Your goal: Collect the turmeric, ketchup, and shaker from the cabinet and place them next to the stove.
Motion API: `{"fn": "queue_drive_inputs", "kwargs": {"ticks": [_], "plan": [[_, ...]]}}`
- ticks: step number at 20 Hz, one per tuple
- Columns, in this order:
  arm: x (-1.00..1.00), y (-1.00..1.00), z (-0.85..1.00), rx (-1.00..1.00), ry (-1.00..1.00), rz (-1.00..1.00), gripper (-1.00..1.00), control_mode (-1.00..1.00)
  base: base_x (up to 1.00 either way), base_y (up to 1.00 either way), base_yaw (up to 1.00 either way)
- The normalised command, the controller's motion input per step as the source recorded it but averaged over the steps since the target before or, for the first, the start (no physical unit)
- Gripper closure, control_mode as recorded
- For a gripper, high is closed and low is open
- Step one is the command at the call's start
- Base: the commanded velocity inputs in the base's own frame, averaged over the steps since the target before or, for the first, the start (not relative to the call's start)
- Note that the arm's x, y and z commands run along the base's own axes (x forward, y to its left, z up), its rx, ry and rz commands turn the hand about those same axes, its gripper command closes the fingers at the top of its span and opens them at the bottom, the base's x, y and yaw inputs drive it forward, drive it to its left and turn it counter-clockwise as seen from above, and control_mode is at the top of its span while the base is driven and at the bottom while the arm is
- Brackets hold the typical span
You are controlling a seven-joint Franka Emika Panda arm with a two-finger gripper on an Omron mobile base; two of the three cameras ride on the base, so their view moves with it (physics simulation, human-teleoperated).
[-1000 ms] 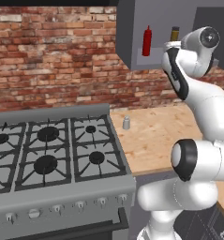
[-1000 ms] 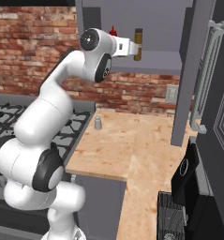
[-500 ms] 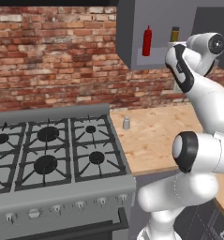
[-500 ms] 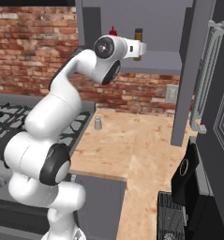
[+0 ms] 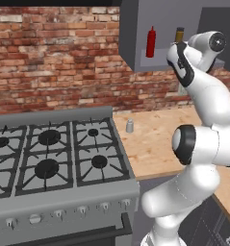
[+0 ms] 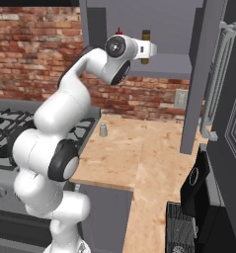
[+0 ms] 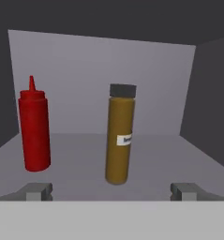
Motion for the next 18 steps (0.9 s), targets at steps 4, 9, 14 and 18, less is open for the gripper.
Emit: {"fn": "queue_drive_inputs", "kwargs": {"ticks": [4,9,14,18], "plan": [[0.23,0.00,0.01,0.00,0.00,0.00,-1.00,-1.00,0.00,0.00,0.00],[0.24,-0.01,0.03,0.01,0.00,0.00,-1.00,-1.00,0.00,0.00,0.00],[0.23,-0.04,0.01,0.01,0.00,0.00,-1.00,-1.00,0.00,0.00,0.00],[0.22,-0.10,0.00,0.02,0.00,0.00,-1.00,-1.00,0.00,0.00,0.00]]}}
